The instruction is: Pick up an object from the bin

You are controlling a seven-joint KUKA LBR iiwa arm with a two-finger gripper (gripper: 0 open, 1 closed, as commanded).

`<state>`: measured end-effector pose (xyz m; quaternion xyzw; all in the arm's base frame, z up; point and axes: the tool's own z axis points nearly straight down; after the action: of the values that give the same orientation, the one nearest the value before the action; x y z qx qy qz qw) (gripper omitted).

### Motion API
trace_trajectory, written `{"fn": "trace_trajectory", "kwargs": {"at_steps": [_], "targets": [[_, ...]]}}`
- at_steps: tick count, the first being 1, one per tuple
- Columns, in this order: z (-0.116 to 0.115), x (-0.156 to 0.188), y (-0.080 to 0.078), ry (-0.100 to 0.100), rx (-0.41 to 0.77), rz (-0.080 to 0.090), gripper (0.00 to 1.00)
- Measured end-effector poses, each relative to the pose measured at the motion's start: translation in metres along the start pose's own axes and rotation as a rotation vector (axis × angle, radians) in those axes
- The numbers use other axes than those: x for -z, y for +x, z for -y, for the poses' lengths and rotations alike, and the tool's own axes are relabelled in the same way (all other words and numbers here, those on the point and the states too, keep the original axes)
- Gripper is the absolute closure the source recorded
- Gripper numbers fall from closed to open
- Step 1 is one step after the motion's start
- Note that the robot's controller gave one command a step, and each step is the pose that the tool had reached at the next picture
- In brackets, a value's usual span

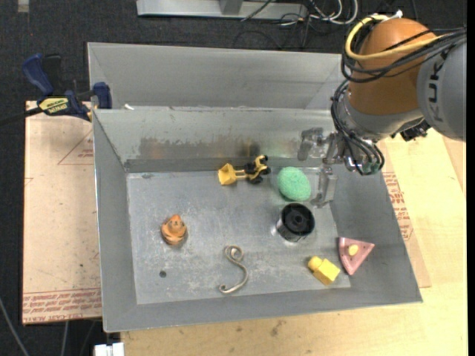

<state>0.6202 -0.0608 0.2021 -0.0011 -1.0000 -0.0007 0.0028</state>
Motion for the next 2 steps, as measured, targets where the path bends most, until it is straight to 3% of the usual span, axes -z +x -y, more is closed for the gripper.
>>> {"fn": "trace_trajectory", "kwargs": {"at_steps": [1, 2], "targets": [[0.0, 0.005, -0.001, 0.001, 0.001, 0.008, 0.0], [-0.014, -0.037, -0.011, 0.002, -0.029, 0.017, 0.0]]}}
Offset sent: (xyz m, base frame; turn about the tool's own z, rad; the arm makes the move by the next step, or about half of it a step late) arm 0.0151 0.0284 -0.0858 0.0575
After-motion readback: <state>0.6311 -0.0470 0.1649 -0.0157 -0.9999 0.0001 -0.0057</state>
